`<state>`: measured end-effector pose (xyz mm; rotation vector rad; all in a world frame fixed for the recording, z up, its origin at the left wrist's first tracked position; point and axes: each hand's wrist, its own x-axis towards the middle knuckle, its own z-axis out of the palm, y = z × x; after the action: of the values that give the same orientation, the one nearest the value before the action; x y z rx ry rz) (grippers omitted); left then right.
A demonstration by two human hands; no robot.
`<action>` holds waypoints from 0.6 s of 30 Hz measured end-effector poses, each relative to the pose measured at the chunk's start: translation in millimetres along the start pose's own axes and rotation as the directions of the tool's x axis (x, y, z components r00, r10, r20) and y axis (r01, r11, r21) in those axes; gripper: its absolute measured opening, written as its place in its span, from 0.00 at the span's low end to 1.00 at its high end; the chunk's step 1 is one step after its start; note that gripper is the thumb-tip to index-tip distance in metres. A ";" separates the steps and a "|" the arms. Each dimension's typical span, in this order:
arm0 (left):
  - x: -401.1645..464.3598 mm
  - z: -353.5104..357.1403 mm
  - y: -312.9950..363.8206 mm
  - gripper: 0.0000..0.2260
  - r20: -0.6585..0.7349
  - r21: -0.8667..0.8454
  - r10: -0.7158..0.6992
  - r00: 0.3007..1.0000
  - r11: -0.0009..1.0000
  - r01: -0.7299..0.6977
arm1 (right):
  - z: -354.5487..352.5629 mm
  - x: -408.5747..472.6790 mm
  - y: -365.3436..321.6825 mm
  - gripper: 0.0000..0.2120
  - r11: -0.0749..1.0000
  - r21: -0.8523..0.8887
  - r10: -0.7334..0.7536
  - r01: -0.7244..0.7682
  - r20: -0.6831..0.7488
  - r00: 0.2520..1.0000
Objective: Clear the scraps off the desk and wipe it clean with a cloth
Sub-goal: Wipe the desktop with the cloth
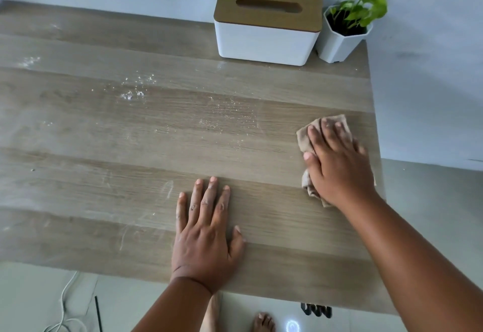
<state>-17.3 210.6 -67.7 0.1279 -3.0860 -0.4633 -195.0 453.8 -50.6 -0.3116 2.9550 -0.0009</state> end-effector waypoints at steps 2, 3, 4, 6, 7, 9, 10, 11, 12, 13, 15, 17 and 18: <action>0.1 0.7 -0.4 0.35 0.005 0.003 -0.001 1.000 1.000 0.001 | -4.1 26.6 -8.7 0.30 0.993 0.012 0.122 -0.122 -0.009 0.993; 0.1 0.7 -0.5 0.35 0.009 0.003 -0.001 1.000 1.000 0.001 | -5.8 41.9 -15.4 0.30 0.984 0.023 0.177 -0.176 -0.012 0.984; 0.1 0.6 -0.5 0.35 0.011 0.003 -0.001 1.000 1.000 0.001 | -7.6 57.0 -23.4 0.30 0.976 0.032 0.215 -0.215 -0.012 0.976; -0.2 0.0 -0.6 0.35 0.014 0.004 -0.005 1.000 1.000 0.005 | -11.0 83.2 -42.8 0.31 0.974 0.035 0.222 -0.222 -0.001 0.975; -0.2 -0.3 -0.6 0.35 0.017 0.005 -0.007 1.000 1.000 0.007 | -13.0 92.7 -53.4 0.31 0.980 0.035 0.194 -0.194 0.001 0.981; -0.5 -0.7 -0.5 0.35 0.022 0.014 -0.009 1.000 1.000 0.008 | -14.8 100.6 -73.0 0.31 0.995 0.029 0.099 -0.099 -0.011 0.995; -0.4 -0.7 -0.3 0.35 0.023 0.017 -0.009 1.000 1.000 0.008 | -14.7 98.1 -80.9 0.30 0.999 0.024 0.046 -0.045 -0.018 0.999; -0.5 -0.8 -0.3 0.35 0.022 0.018 -0.009 1.000 1.000 0.009 | -13.7 91.4 -87.1 0.30 1.000 0.027 -0.005 0.006 -0.022 1.000; -0.4 -0.9 -0.3 0.35 0.020 0.017 -0.011 1.000 1.000 0.011 | -12.1 81.2 -91.3 0.30 0.998 0.037 -0.056 0.057 -0.022 0.998; -0.1 -0.9 -0.1 0.35 0.018 0.016 -0.012 1.000 1.000 0.011 | -9.3 67.3 -92.8 0.29 0.993 0.042 -0.106 0.107 -0.025 0.994; 0.2 -0.5 0.0 0.35 0.018 0.018 -0.012 1.000 1.000 0.011 | -0.8 33.6 -87.7 0.29 0.977 0.026 -0.209 0.210 -0.033 0.977; 0.3 0.0 -0.6 0.35 0.016 0.018 -0.008 1.000 1.000 0.008 | 6.2 1.3 -69.1 0.29 0.960 0.030 -0.278 0.279 -0.034 0.960; 0.5 0.3 -1.0 0.35 0.014 0.016 -0.006 1.000 1.000 0.006 | 8.2 -11.2 -55.0 0.29 0.960 0.040 -0.277 0.278 -0.039 0.960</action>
<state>-17.7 209.7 -68.3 0.1354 -3.1042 -0.4417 -171.4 402.5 -55.9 -0.7232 2.9109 -0.1086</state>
